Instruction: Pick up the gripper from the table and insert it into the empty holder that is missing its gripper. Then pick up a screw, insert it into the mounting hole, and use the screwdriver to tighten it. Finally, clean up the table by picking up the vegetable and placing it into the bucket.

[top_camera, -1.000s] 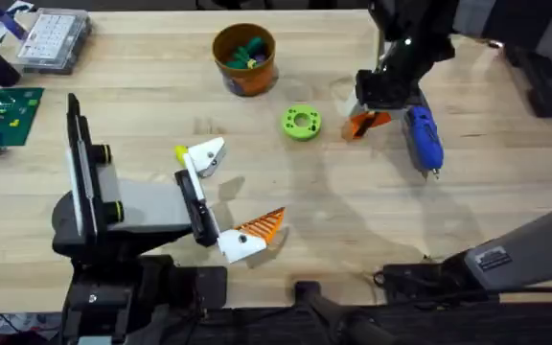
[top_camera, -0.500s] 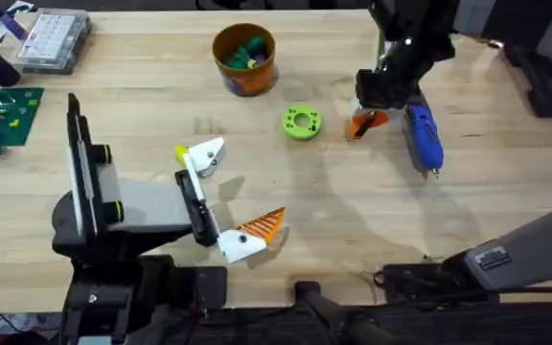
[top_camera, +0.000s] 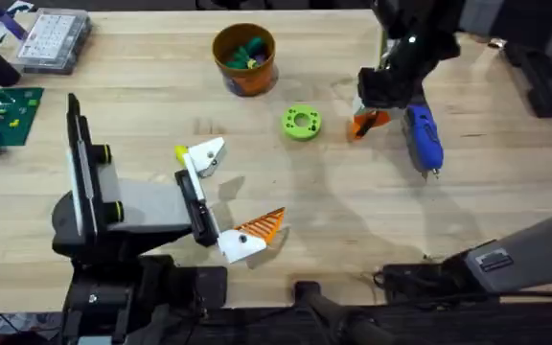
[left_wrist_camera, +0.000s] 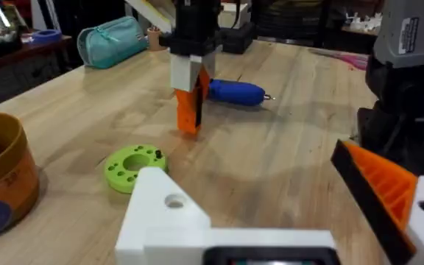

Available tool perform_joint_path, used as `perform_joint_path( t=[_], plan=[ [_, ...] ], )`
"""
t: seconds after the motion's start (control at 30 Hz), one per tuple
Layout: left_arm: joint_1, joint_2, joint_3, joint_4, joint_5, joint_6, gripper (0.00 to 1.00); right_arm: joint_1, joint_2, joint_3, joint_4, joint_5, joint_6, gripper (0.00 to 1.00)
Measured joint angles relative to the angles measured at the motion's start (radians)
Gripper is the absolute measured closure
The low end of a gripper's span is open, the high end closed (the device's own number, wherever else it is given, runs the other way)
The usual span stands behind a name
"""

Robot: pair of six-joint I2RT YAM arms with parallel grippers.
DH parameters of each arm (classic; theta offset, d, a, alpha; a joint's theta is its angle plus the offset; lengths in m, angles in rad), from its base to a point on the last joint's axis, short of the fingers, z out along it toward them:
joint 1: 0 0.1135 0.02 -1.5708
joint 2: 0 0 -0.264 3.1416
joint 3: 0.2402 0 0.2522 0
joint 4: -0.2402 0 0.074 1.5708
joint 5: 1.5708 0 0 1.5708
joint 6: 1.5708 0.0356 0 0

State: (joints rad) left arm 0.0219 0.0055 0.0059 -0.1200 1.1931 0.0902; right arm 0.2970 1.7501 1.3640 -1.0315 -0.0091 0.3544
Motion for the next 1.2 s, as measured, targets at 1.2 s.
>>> perform_joint_path(
  t=[1.2],
  plan=[
    [0.000, 0.000, 0.000, 0.000, 0.000, 0.000, 0.014, -0.001, -0.499, 0.045, 0.283, -0.234, -0.039, 0.991]
  ],
)
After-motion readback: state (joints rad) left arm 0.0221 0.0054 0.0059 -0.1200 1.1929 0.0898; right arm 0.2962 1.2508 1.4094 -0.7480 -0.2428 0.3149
